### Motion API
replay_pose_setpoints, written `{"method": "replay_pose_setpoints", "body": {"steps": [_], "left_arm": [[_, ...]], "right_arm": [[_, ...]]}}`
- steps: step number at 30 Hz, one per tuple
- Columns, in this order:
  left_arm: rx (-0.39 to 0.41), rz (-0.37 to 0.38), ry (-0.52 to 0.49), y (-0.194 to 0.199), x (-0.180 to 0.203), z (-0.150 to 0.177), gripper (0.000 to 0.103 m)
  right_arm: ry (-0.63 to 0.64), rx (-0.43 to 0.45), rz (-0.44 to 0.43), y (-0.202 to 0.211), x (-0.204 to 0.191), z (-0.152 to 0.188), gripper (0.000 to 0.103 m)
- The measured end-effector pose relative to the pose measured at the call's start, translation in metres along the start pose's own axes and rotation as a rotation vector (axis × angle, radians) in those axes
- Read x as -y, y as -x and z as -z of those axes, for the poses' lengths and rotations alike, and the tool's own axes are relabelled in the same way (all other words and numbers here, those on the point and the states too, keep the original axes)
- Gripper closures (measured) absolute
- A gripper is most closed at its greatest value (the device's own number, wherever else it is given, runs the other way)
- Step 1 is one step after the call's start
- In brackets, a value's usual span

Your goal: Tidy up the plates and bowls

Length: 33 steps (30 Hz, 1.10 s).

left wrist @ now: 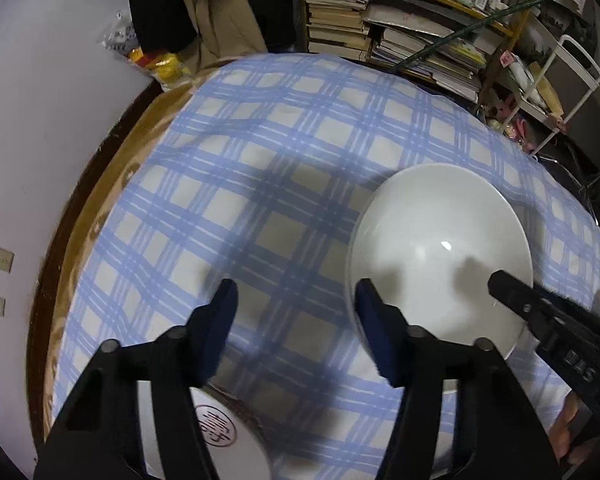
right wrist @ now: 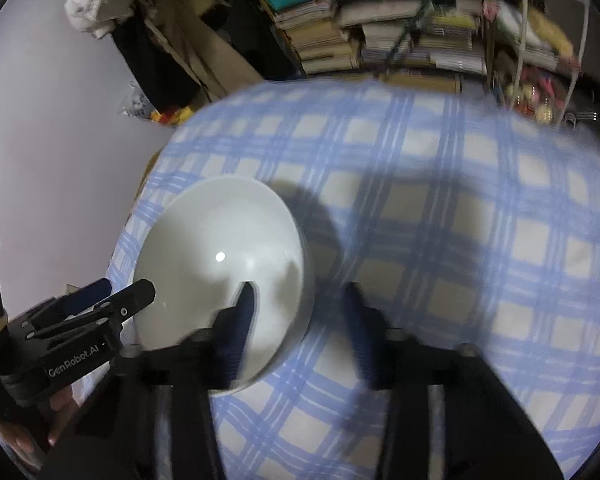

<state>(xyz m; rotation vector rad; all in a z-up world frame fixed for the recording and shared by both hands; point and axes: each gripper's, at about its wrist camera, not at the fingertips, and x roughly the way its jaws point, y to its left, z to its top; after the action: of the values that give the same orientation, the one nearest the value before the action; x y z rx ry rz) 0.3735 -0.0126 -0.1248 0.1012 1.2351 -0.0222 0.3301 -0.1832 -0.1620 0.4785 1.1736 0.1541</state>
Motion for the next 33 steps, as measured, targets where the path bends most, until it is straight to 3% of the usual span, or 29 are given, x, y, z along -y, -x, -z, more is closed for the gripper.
{"method": "replay_pose_setpoints", "body": {"steps": [2,3,5,6,10,15,23,33], "left_arm": [[-0.024,0.037,-0.005,0.000,0.005,0.000,0.067],[-0.041,0.058,-0.005,-0.001,0.007,0.001,0.071],[-0.087,0.118,-0.010,-0.006,0.013,0.002,0.083],[-0.107,0.149,-0.026,-0.007,0.019,0.004,0.082],[-0.054,0.075,-0.118,0.004,0.039,0.014,0.081],[-0.044,0.133,-0.089,0.017,0.041,0.023,0.083],[-0.004,0.077,-0.162,0.043,0.057,0.041,0.089],[-0.007,0.102,-0.165,0.058,0.072,0.065,0.089]], "right_arm": [[-0.015,-0.013,-0.017,-0.003,0.002,0.001,0.078],[-0.015,-0.017,-0.029,-0.003,0.002,0.002,0.083],[0.003,-0.020,-0.015,-0.002,-0.001,0.004,0.083],[0.016,-0.019,-0.009,-0.001,-0.003,0.005,0.083],[0.004,-0.019,0.024,0.008,-0.005,0.009,0.083],[0.028,-0.009,0.051,0.024,0.000,0.018,0.083],[0.066,-0.002,0.081,0.052,0.003,0.030,0.084],[0.079,0.007,0.111,0.081,0.015,0.053,0.084]]}}
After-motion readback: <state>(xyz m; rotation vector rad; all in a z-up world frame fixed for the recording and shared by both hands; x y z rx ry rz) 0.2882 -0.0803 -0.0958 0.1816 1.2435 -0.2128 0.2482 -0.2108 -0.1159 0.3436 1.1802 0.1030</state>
